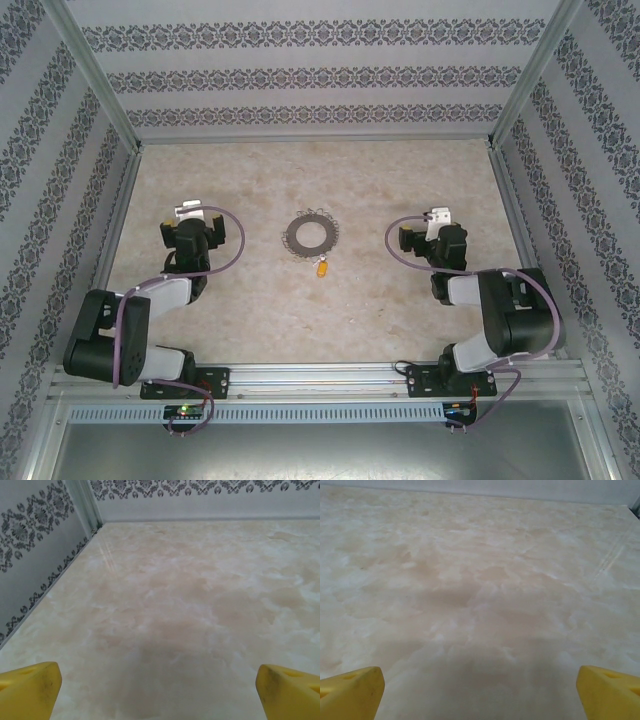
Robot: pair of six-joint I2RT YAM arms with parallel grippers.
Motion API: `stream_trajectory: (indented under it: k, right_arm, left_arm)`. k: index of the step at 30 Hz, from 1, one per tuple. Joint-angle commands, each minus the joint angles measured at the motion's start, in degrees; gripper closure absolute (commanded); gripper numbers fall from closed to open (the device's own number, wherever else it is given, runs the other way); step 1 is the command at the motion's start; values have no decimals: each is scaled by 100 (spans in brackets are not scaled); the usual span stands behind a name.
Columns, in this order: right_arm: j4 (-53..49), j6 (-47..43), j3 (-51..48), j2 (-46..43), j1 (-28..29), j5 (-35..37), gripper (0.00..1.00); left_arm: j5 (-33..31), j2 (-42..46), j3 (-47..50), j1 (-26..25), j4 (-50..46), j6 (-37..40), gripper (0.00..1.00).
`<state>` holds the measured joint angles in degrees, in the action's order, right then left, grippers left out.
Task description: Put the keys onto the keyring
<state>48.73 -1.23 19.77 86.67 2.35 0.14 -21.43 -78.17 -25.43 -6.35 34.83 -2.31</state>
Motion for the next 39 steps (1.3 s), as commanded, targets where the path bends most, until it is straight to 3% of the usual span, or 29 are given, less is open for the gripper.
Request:
stream_trajectory:
  k: [1, 4, 8, 11, 14, 15, 17, 18, 20, 39]
  right_arm:
    - [192, 196, 243, -18, -57, 183, 2]
    - [241, 266, 254, 15, -108, 206, 2]
    - [222, 305, 255, 9, -121, 258, 2]
    - [233, 317, 249, 9, -136, 242, 2]
    - [242, 301, 241, 5, -138, 240, 2]
    - [242, 307, 238, 4, -138, 241, 2]
    - [251, 299, 238, 1, -138, 233, 2]
    - [253, 299, 238, -3, -130, 235, 2]
    - [252, 299, 238, -1, -135, 241, 2]
    - [231, 300, 249, 10, -138, 218, 2]
  left_arm:
    - [172, 88, -170, 60, -200, 192, 0]
    - [13, -199, 295, 122, 928, 189, 0]
    - [465, -947, 392, 258, 1811, 160, 0]
    - [841, -851, 546, 270, 1891, 173, 0]
    - [1009, -1428, 797, 308, 3030, 295, 0]
    - [1013, -1399, 771, 305, 3054, 274, 0]
    - [1105, -1177, 527, 358, 2057, 163, 0]
    - [1070, -1355, 505, 362, 2376, 221, 0]
    - [1079, -1235, 408, 380, 1985, 130, 0]
    - [1132, -1289, 425, 416, 2123, 134, 0]
